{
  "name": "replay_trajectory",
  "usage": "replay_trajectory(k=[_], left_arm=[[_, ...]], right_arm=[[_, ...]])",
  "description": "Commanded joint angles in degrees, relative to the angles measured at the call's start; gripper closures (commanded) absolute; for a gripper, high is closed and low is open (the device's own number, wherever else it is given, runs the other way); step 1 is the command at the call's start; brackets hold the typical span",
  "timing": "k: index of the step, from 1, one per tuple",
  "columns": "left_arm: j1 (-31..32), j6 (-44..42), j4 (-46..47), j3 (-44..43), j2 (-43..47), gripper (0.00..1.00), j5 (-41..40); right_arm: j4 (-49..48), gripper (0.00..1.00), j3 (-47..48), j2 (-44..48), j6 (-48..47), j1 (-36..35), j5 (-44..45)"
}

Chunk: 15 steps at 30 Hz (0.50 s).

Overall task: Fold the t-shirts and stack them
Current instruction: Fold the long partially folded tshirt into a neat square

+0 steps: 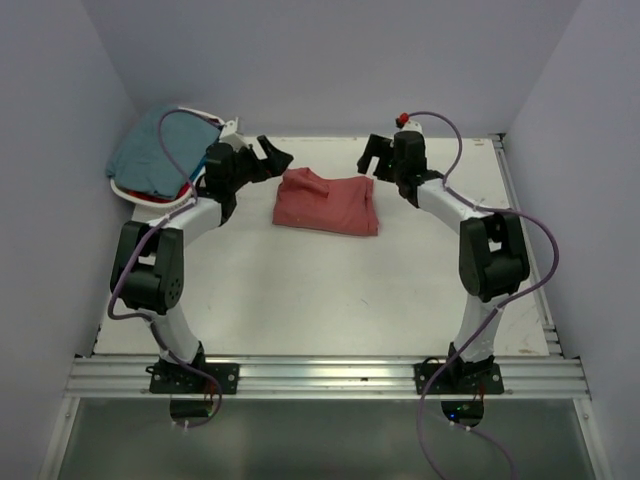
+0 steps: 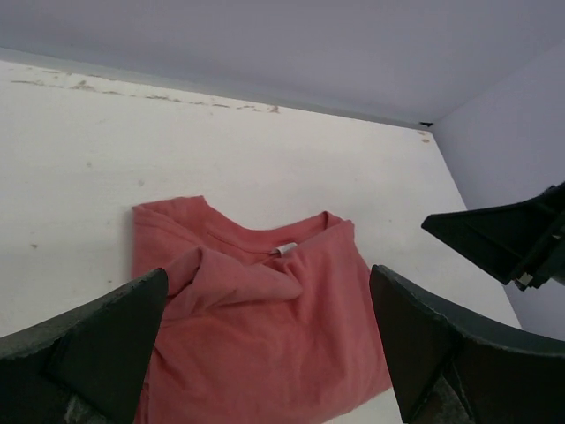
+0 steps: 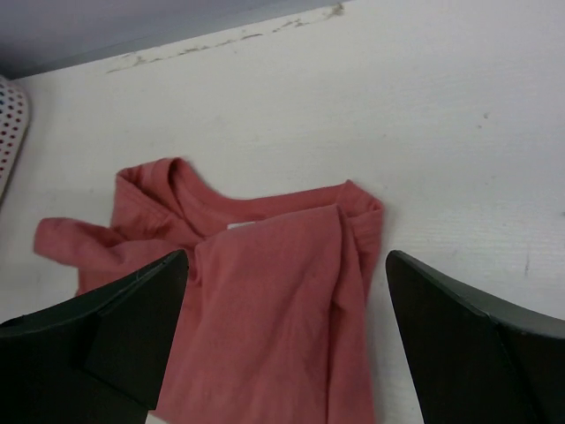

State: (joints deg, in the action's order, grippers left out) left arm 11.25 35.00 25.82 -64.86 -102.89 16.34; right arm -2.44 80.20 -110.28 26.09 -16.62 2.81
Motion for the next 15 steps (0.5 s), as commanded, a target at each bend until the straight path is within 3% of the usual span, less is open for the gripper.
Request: replay_trajectory(k=[1, 2, 5, 6, 7, 10, 15], left_arm=[[1.23, 0.15, 4.85, 0.09, 1.38, 0.00, 7.73], [1.58, 0.15, 4.76, -0.26, 0.77, 0.00, 8.53], [2.55, 0.85, 4.67, -1.67, -3.18, 0.06, 12.92], [2.73, 1.38, 5.54, -1.76, -4.15, 0.09, 14.06], [2.82, 1.64, 5.55, -1.85, -5.12, 0.14, 14.94], [3.61, 2.61, 6.60, -0.45, -7.67, 0.21, 17.40], [6.42, 2.61, 9.77, 6.05, -7.67, 0.24, 16.80]], right_arm=[[-3.72, 0.02, 1.26, 2.97, 0.63, -0.87, -7.53], [-3.11, 0.05, 2.23, 1.31, 1.15, -0.87, -9.29], [0.59, 0.47, 8.57, -4.40, 3.97, -0.78, -15.72], [2.24, 0.89, 11.52, -5.98, 4.84, -0.87, -16.86], [2.26, 1.00, 12.42, -7.04, 5.63, -0.87, -17.39], [4.11, 1.00, 12.61, -9.60, 8.10, -0.96, -18.19], [3.85, 1.00, 7.44, -10.57, 10.03, -1.75, -18.10]])
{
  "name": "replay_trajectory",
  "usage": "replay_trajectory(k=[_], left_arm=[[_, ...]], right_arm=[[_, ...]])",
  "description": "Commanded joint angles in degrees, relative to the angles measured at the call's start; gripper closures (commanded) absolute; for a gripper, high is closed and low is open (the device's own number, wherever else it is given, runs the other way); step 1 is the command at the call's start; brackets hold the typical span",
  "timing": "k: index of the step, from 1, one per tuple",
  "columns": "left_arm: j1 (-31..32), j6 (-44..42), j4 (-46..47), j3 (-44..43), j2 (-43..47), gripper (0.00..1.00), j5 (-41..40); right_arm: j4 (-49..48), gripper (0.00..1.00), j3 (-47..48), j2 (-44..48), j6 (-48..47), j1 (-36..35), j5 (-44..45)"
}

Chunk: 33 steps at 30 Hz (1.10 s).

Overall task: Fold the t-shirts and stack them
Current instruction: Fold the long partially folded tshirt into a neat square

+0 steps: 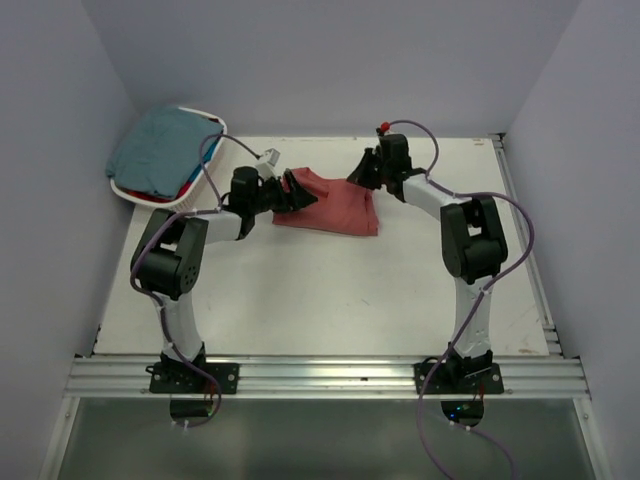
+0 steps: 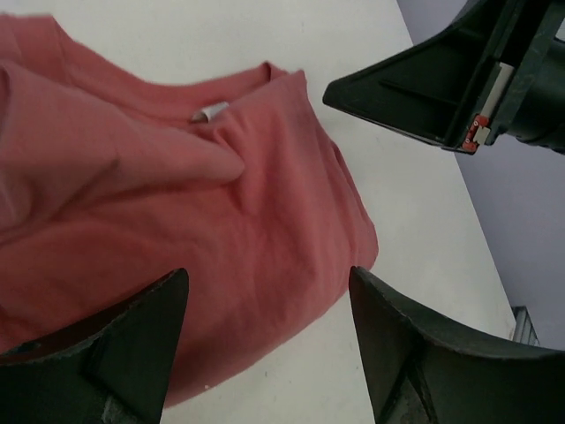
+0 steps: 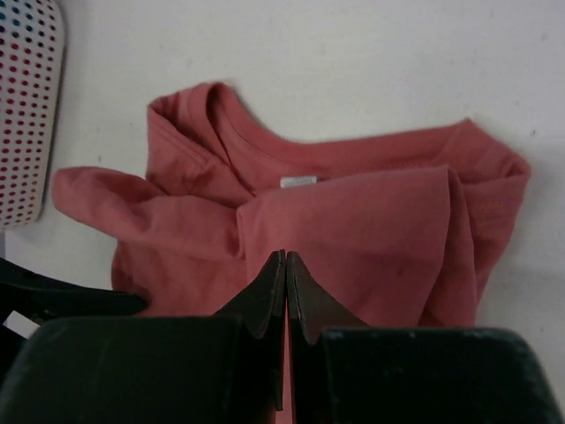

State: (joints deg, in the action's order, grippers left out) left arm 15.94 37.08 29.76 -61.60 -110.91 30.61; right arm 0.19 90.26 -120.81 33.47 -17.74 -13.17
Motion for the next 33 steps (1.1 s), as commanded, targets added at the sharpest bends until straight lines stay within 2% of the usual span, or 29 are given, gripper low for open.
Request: replay_trajectory(k=[1, 9, 16, 22, 33], left_arm=[[1.98, 0.71, 7.06, 3.67, 0.43, 0.24, 2.44], [2.95, -0.43, 7.25, 4.04, -4.91, 0.24, 0.59], [2.78, 0.97, 6.55, 5.87, -7.21, 0.27, -0.90], [3.48, 3.35, 7.33, 14.92, -3.17, 0.30, -3.27], [11.56, 11.42, 11.19, 32.85, 5.53, 0.34, -6.35]], right_arm=[[1.13, 1.00, -3.59, 0.23, 2.82, -0.81, -2.04], [4.89, 1.00, -10.54, 0.67, 2.65, -2.21, 4.81], [11.77, 1.00, -13.70, 2.33, 0.98, -2.13, 17.11], [11.86, 1.00, -19.23, 7.08, -0.16, -2.21, 20.90], [10.71, 1.00, -31.10, 16.22, -1.48, -2.13, 21.87]])
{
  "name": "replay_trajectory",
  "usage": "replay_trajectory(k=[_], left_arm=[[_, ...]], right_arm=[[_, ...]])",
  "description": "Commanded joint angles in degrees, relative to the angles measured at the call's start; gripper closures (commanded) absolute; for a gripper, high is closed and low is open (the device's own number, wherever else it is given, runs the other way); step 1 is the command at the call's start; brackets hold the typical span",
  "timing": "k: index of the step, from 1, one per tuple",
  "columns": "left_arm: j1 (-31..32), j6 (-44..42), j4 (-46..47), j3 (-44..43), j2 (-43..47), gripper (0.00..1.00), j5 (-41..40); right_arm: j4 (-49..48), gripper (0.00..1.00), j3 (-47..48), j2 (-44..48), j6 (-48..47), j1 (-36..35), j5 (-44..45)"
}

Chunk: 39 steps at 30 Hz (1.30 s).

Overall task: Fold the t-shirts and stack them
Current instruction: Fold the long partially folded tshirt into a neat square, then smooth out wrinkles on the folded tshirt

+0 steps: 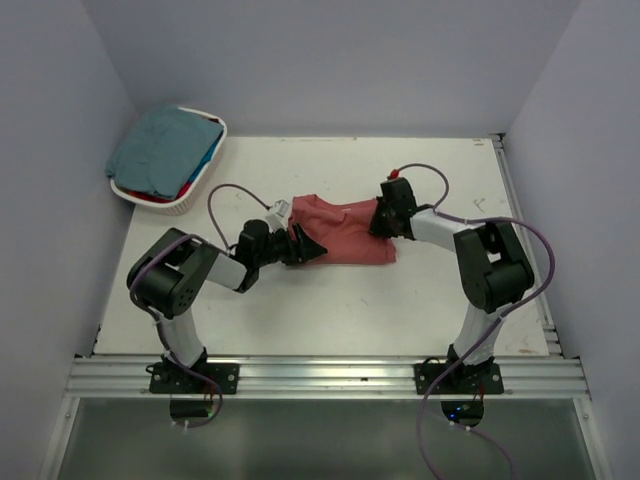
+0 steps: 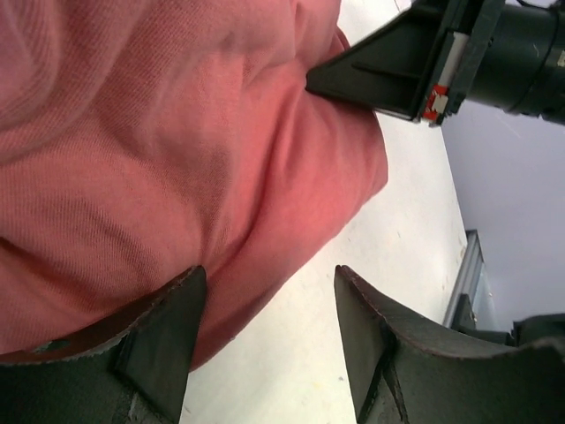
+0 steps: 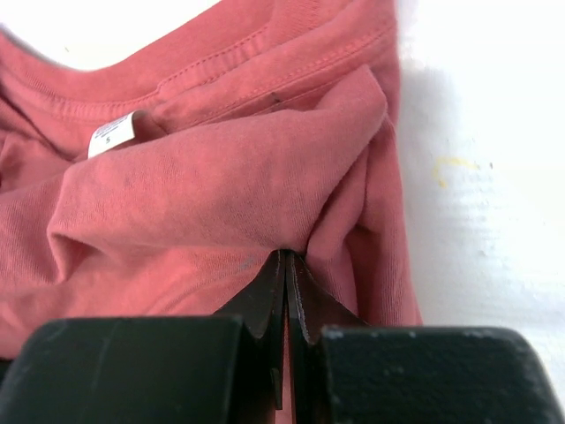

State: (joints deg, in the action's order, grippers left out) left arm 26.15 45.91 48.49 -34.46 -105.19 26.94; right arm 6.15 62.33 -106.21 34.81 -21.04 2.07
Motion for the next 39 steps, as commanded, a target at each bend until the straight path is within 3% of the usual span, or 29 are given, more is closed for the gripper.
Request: replay_trajectory(k=[1, 4, 10, 16, 19, 27, 39], left_arm=[[1.79, 3.21, -7.45, 6.50, 0.24, 0.35, -2.68], [4.25, 5.06, -8.14, 9.67, 3.75, 0.37, -2.68], [11.19, 6.03, -13.50, 14.42, 19.21, 0.37, -10.75], [12.43, 0.24, -21.59, 6.70, 29.33, 0.35, -15.25], [12.43, -3.28, -24.14, 0.46, 27.50, 0.33, -15.51], [12.08, -7.85, -23.26, -13.70, 11.24, 0.34, -9.63], [6.02, -9.79, -24.15, -14.15, 6.93, 0.36, -11.21]], right_arm=[[4.83, 1.00, -3.70, 1.80, -2.90, 1.09, 6.37], [5.27, 1.00, -5.89, 3.64, -3.25, 1.09, 6.02], [4.13, 1.00, -13.36, 13.65, -3.95, 1.00, 3.04], [5.45, 1.00, -14.07, 24.45, -5.71, 0.47, -0.04], [6.68, 1.00, -12.76, 26.23, -6.07, 0.30, -1.10], [5.36, 1.00, -13.81, 25.00, -3.17, -0.06, -6.72], [4.75, 1.00, -17.33, 24.13, -0.79, -3.31, -6.38]])
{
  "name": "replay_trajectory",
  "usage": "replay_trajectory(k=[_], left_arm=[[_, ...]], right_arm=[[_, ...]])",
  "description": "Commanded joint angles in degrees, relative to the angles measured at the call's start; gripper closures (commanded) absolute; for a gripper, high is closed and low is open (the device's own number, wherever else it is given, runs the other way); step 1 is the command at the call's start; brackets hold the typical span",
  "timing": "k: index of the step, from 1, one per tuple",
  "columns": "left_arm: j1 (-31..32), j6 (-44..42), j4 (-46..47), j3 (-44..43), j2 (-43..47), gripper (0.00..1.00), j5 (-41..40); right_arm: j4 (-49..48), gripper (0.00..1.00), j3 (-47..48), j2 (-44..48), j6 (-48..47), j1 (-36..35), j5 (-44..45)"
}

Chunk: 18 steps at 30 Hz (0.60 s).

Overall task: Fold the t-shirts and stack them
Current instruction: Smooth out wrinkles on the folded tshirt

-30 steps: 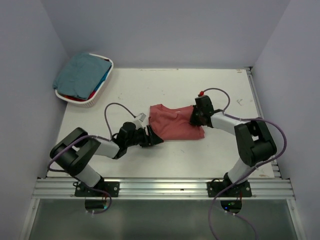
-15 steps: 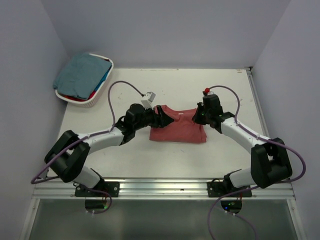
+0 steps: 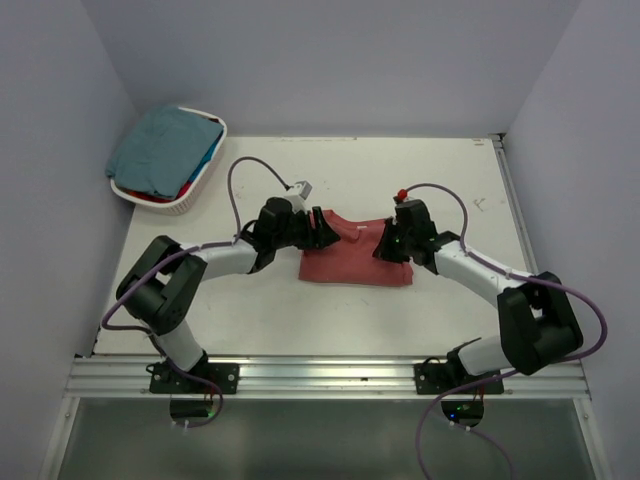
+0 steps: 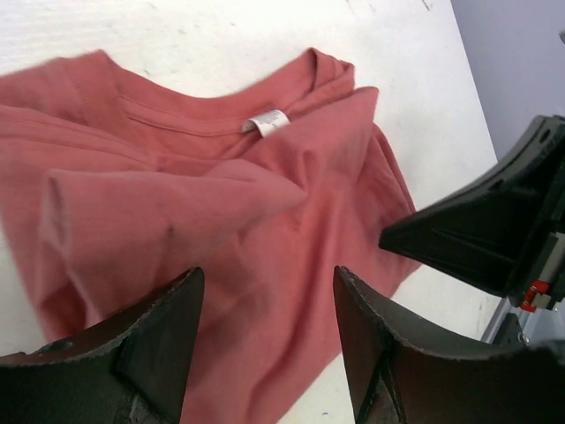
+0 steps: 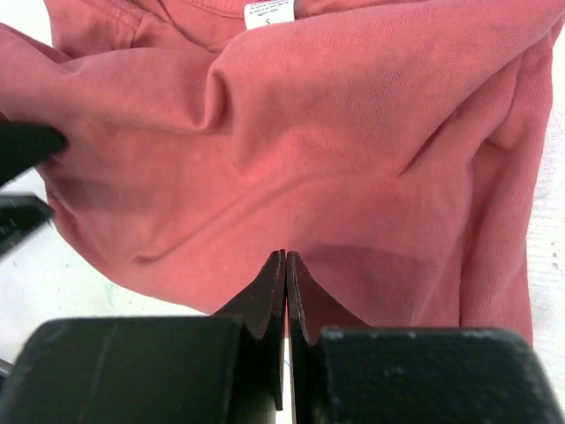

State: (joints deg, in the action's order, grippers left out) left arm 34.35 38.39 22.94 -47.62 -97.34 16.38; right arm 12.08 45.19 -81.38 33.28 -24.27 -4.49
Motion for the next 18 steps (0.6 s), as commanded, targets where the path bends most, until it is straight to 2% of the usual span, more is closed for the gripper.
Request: replay_trajectory(k=[1, 6, 13, 18], left_arm=[[-3.66, -2.27, 1.93, -0.90, -2.31, 0.36, -0.48], [-7.10, -1.92, 5.88, -1.78, -8.03, 0.38, 0.41], [-8.95, 0.01, 8.52, -8.27, -19.89, 0.39, 2.78], [-10.18, 3.18, 11.86, -9.16, -23.24, 0.42, 5.15]], right_arm=[[-1.18, 1.00, -0.36, -1.05, 0.56, -0.25, 0.27], [-1.71, 1.00, -0.01, -2.55, 0.65, -0.34, 0.10], [0.23, 1.00, 0.69, -0.97, 0.03, -0.77, 1.24], [1.72, 1.00, 0.78, -0.18, -0.41, -0.69, 2.38]])
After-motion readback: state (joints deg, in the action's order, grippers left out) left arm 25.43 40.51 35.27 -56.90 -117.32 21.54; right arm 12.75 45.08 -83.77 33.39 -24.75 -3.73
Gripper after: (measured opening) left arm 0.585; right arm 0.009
